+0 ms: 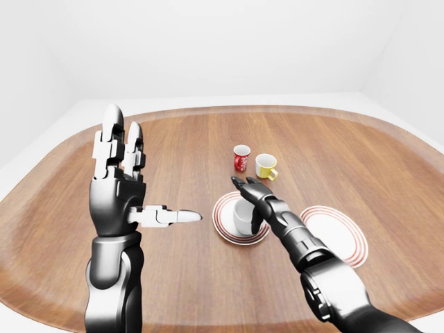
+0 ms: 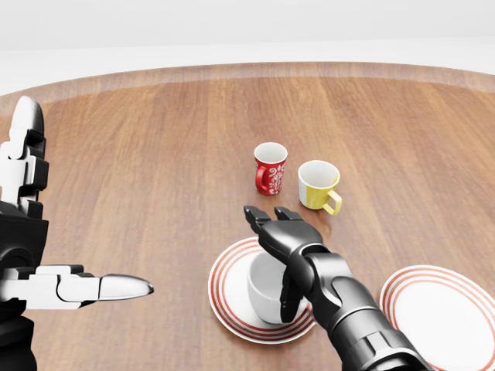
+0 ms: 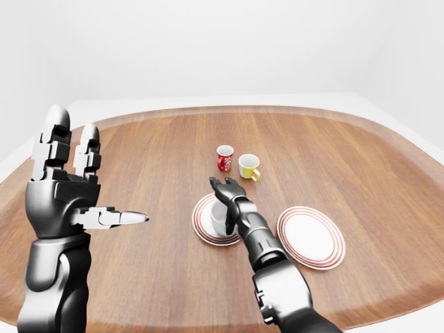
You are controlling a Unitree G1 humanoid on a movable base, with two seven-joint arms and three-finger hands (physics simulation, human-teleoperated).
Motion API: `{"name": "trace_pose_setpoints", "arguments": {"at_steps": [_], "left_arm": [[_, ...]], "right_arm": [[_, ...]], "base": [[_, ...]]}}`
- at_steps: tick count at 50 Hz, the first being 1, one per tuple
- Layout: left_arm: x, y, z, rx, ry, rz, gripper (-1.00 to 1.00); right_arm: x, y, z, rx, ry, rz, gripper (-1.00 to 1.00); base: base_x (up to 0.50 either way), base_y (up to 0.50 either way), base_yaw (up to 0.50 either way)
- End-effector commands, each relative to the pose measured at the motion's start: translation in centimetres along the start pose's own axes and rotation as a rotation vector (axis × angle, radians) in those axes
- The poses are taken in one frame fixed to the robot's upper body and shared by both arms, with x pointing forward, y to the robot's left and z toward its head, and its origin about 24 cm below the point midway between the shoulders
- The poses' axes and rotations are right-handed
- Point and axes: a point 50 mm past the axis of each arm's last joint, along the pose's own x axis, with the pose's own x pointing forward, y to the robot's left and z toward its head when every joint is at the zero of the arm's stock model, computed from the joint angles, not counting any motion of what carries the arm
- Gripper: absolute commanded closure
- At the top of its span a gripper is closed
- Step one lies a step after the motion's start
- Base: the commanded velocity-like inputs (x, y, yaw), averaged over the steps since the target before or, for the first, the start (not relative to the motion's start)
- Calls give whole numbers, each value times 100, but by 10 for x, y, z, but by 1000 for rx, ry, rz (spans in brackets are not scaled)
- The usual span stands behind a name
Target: Put the white mug on the left plate.
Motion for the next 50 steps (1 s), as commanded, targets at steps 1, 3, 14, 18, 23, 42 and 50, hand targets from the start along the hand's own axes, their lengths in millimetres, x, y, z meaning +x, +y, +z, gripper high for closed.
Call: {"name": "trace_pose_setpoints", "arguments": {"at_steps": [1,3,14,18,23,42,50], "left_arm": [[0,-1,0,0,1,-3,-100],[0,-1,0,-1,0,-3,-100],[0,-1,0,1,0,-4,-100],[-1,-1,0,1,2,-4,-100],[-1,-1,-1,0,8,-5,-100],[0,-1,2,0,-10,-2,-100],[1,1,1,2,-6,1,-100]], "right_arm": [[-7,-3,2,0,-35,17,-100],[-9,-9,3,6,-46,8,-100],[-17,-18,12,35,-101,9,-100],[-18,-17,12,28,-101,9,-100],[-19,-30,6,-3,-82,-31,-100],[-63,-136,46,658,-550,-234,-100],[-66,-161,29,932,-643,-339,-100]], "base": [[0,0,0],[0,0,0],[0,0,0],[0,0,0],[0,0,0],[0,0,0],[0,0,0]]}}
